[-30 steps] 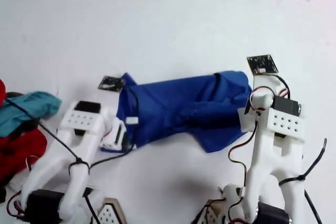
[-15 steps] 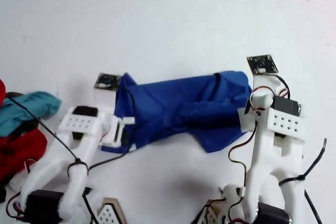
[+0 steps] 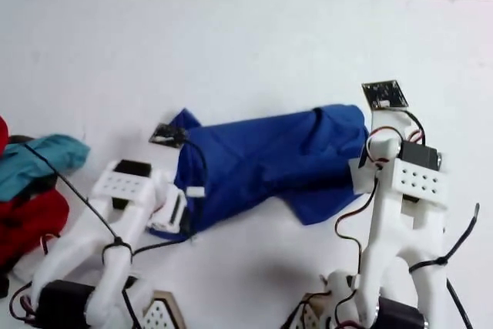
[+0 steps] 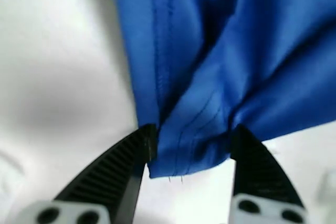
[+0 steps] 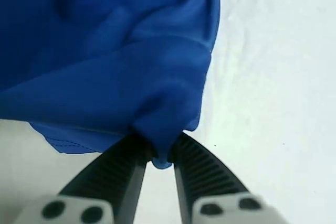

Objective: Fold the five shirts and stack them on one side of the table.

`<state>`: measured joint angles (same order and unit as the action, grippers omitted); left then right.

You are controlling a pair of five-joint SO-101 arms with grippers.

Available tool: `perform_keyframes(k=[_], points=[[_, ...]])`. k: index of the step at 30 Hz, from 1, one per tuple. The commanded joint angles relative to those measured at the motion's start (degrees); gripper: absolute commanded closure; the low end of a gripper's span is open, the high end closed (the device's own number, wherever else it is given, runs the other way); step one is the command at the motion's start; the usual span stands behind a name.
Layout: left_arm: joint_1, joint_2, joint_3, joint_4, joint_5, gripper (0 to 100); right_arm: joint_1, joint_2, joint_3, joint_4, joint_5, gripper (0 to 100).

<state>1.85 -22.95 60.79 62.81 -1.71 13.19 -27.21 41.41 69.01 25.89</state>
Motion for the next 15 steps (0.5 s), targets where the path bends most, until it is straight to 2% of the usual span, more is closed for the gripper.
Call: perform_keyframes(k=[1, 15], points=[[0.09, -0.53, -0.92, 0.88, -1.23, 76, 0.22, -0.4, -1.85, -0.66, 0.0, 98.0], [0.0, -0.44, 1.45, 0.97, -1.23, 76, 0.22, -0.4, -1.93, -0.75, 0.0, 98.0]])
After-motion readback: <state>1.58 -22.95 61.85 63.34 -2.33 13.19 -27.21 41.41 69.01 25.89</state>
